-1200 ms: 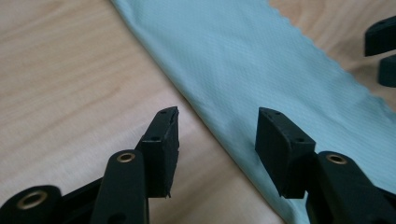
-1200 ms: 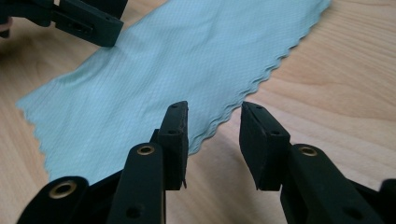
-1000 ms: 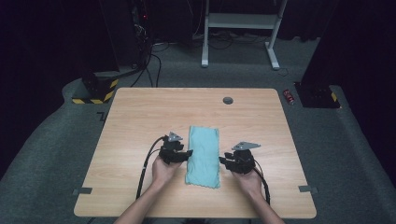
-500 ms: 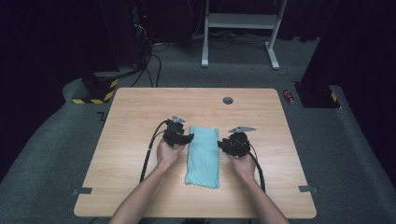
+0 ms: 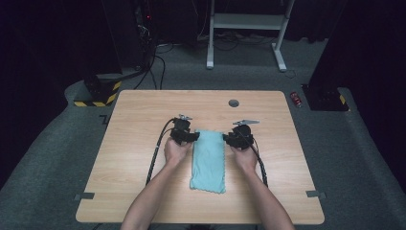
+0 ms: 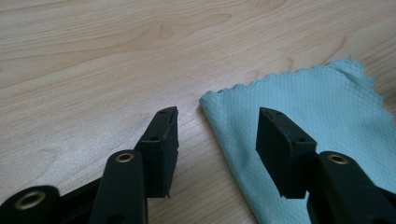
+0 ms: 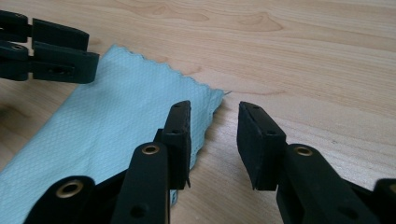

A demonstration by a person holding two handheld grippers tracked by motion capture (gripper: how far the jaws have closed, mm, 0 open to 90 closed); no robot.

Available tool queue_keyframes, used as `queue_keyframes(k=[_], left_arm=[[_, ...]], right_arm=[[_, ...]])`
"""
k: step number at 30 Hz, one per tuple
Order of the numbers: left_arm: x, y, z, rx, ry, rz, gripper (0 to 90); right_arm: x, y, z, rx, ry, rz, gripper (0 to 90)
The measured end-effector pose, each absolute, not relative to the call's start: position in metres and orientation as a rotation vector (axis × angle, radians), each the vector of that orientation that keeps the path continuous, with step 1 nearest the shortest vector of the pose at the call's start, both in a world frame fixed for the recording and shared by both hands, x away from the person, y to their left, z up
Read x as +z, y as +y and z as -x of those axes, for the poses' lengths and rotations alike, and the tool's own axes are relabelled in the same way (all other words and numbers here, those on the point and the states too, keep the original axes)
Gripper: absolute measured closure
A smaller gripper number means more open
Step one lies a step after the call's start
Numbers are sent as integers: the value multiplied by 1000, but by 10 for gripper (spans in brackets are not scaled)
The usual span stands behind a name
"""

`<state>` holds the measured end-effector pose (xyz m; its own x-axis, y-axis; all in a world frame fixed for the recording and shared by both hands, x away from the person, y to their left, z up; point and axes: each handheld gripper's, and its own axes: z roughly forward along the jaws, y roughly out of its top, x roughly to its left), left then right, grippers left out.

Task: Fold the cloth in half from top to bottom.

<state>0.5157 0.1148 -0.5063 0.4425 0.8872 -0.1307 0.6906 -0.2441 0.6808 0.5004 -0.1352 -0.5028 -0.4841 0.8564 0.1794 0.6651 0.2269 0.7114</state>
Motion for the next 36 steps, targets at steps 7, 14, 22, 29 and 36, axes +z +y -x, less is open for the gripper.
queue_keyframes(k=[7, 14, 22, 29, 36], left_arm=[[-511, 109, -520, 360, 1324, -2026, 516], [-512, 112, -521, 374, 1323, -2035, 562], [-512, 108, -520, 401, 1302, -2054, 691], [-512, 107, -521, 364, 1287, -2068, 852], [-510, 109, -521, 321, 1267, -2062, 893]], right_arm=[[-503, -131, -514, 1088, 2256, -1450, 610], [-510, -121, -526, 1021, 2297, -1473, 602], [-514, -113, -526, 1006, 2319, -1405, 743], [-515, -105, -524, 999, 2346, -1331, 878], [-512, -111, -524, 1024, 2363, -1319, 896]])
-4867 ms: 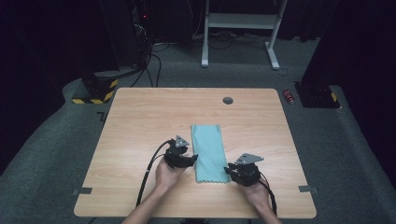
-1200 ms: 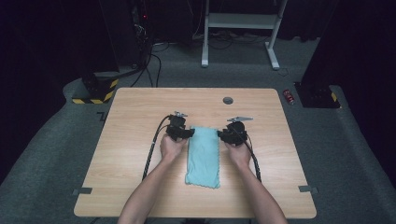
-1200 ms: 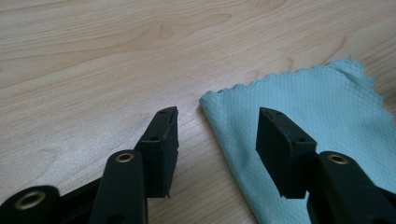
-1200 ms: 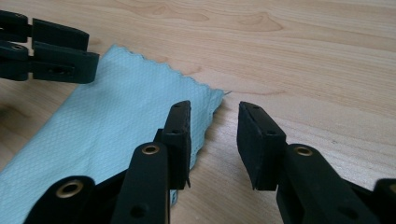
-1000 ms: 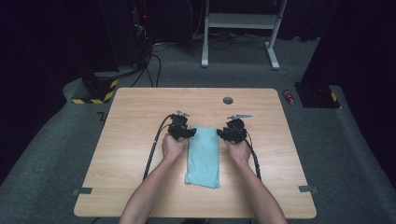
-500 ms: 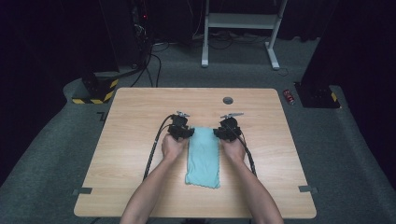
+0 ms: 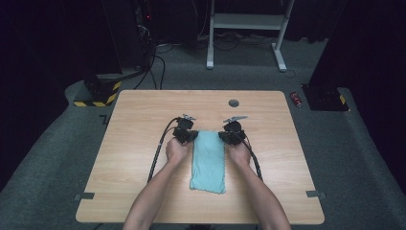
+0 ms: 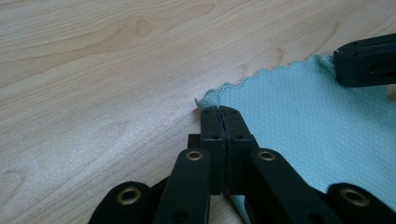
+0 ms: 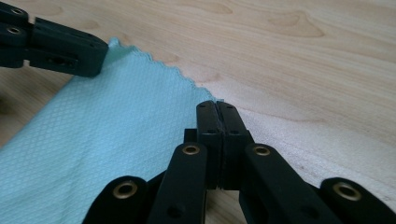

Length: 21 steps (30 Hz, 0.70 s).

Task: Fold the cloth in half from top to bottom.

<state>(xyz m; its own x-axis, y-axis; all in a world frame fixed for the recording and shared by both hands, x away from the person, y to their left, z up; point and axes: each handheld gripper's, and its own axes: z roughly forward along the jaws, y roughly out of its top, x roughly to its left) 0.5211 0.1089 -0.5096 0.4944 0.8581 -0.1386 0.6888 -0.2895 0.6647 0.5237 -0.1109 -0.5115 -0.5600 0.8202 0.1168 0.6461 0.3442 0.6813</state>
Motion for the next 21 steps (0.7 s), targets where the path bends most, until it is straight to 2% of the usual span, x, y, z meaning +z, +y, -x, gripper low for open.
queue_keyframes(k=[21], left_arm=[[-470, 124, -517, 313, 1190, -1925, 895]], right_arm=[[-460, -115, -520, 1098, 2312, -1206, 899]])
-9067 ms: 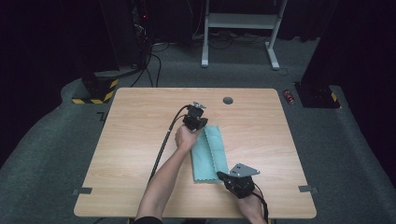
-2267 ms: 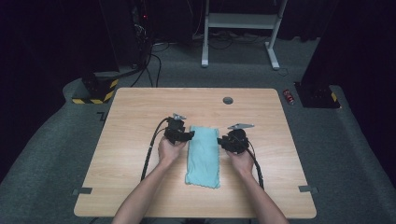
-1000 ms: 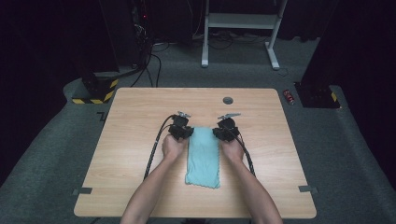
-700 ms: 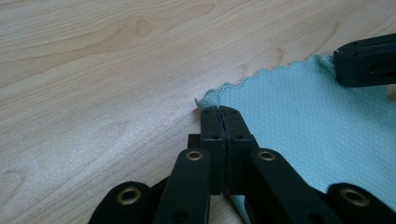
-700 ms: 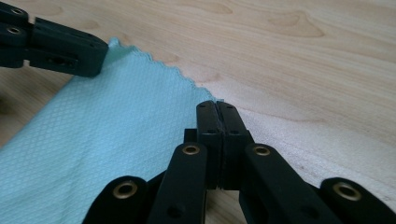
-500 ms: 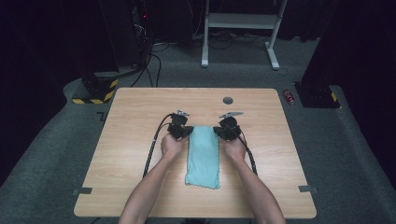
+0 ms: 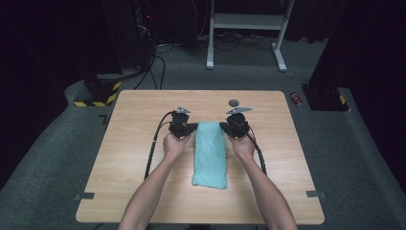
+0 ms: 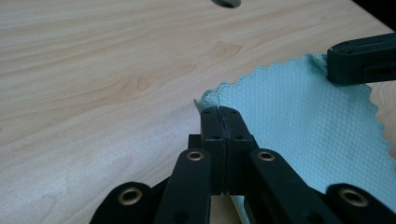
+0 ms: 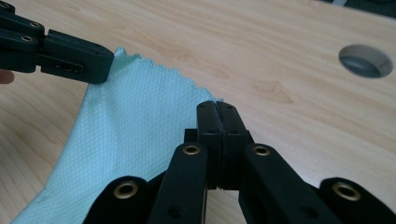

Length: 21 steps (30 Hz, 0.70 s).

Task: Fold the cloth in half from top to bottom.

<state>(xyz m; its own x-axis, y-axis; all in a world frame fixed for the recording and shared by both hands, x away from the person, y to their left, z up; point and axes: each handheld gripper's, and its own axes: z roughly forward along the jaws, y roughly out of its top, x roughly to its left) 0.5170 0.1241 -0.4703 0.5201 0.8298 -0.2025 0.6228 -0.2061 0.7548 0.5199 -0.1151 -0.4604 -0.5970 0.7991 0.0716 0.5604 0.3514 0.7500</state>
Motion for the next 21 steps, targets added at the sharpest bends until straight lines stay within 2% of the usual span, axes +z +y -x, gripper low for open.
queue_keyframes(k=[10, 21], left_arm=[[-458, 122, -514, 342, 1142, -1931, 895], [-461, 118, -502, 340, 1085, -1973, 895]], right_arm=[[-447, -120, -521, 1145, 2288, -1174, 898], [-457, -127, -506, 1149, 2317, -1143, 898]])
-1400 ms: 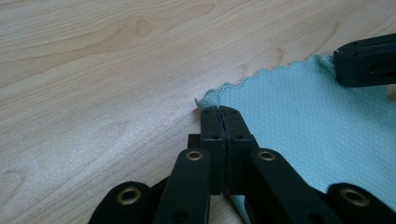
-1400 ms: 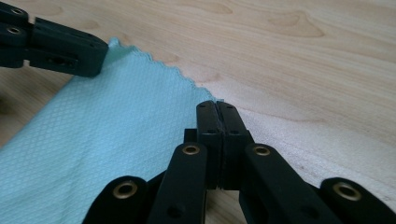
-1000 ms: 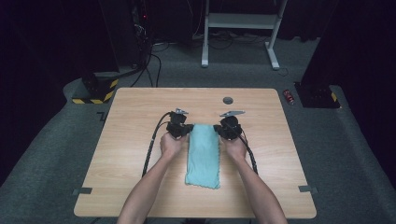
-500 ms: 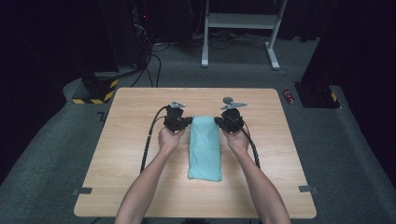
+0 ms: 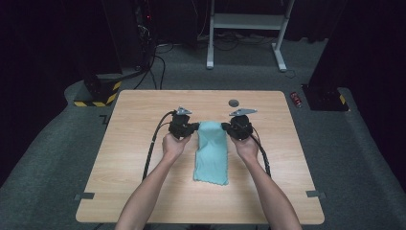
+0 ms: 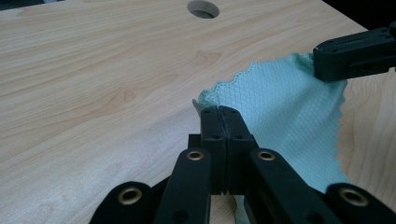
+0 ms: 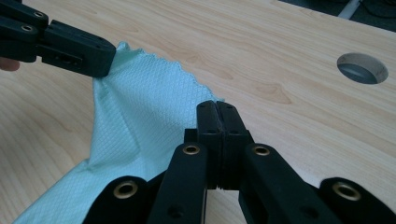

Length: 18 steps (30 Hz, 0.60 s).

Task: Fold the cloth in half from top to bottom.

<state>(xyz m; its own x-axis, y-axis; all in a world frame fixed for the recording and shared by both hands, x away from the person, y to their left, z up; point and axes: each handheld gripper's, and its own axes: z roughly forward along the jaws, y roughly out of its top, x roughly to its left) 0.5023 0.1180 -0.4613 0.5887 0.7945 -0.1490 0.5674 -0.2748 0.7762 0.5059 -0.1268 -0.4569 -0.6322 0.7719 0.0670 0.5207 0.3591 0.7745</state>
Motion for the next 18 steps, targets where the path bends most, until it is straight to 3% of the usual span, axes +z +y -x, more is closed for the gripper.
queue_keyframes(k=[18], left_arm=[[-454, 112, -494, 428, 983, -2053, 894]], right_arm=[[-462, -133, -486, 1185, 2336, -1095, 898]])
